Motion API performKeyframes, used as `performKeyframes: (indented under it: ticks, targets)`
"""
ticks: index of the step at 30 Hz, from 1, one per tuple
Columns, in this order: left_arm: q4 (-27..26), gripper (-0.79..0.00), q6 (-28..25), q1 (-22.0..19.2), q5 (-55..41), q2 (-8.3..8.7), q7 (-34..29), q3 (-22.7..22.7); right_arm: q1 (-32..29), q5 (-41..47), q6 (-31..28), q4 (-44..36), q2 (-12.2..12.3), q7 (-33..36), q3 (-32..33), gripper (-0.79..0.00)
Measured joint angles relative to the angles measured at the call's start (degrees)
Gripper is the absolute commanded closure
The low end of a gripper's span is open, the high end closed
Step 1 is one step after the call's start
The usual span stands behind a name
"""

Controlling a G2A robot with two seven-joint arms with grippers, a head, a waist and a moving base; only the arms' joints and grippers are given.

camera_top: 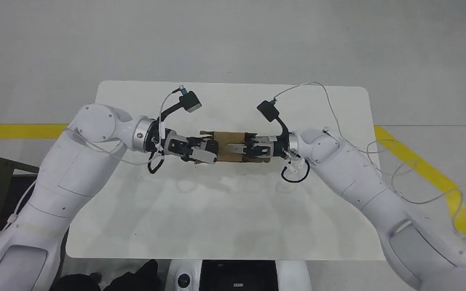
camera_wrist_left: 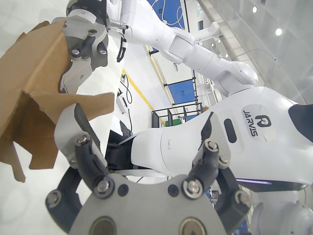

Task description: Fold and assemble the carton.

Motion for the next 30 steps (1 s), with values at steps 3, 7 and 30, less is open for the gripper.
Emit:
performKeyframes:
  ticks: [3, 7, 30]
  targets:
    - [-0.4, -0.785, -0.3, -0.5, 0.9, -0.42, 0.1, 0.9, -0.3, -0.8, 0.0, -0.1, -0.5, 0.1, 0.7, 0.000]
    - [-0.5, -0.785, -0.3, -1.0, 2.0, -0.75, 0.9, 1.3, -0.9, -1.7, 0.0, 0.1, -1.0, 0.2, 1.6, 0.000]
    - [1.6, -0.785, 0.4, 0.7, 6.4, -0.14, 1.2, -2.9, -5.8, -7.4, 0.0, -3.8, 1.1, 0.2, 9.7, 0.000]
